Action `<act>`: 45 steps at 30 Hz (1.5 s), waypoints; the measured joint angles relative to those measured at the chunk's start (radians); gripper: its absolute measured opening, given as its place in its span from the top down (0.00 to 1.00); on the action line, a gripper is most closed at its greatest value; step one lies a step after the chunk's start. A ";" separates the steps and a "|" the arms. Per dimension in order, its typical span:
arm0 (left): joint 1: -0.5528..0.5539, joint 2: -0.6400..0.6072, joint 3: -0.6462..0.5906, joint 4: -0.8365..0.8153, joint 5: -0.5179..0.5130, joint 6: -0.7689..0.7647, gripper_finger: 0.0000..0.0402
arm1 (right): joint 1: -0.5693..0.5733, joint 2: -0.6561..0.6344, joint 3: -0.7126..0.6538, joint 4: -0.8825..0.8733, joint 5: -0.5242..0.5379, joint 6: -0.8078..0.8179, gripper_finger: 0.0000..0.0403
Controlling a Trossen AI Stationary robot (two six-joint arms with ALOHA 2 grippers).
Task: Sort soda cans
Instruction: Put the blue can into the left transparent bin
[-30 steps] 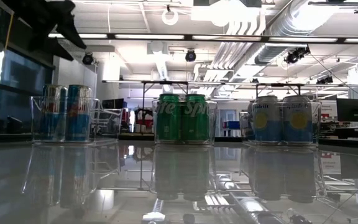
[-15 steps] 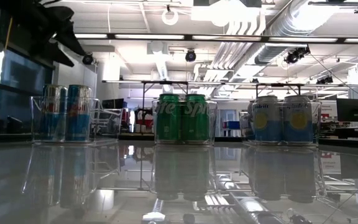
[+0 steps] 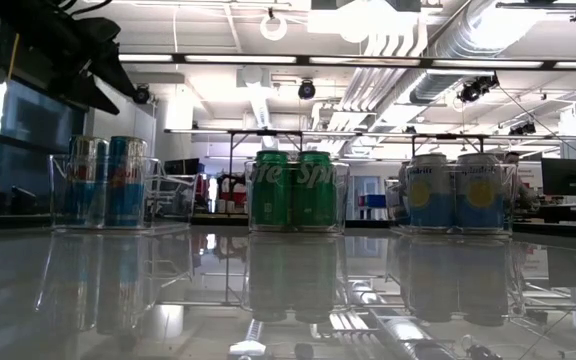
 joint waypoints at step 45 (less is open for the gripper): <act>0.000 -0.001 0.000 -0.005 0.110 -0.001 0.24 | -0.713 0.284 0.414 0.204 0.159 -1.576 0.47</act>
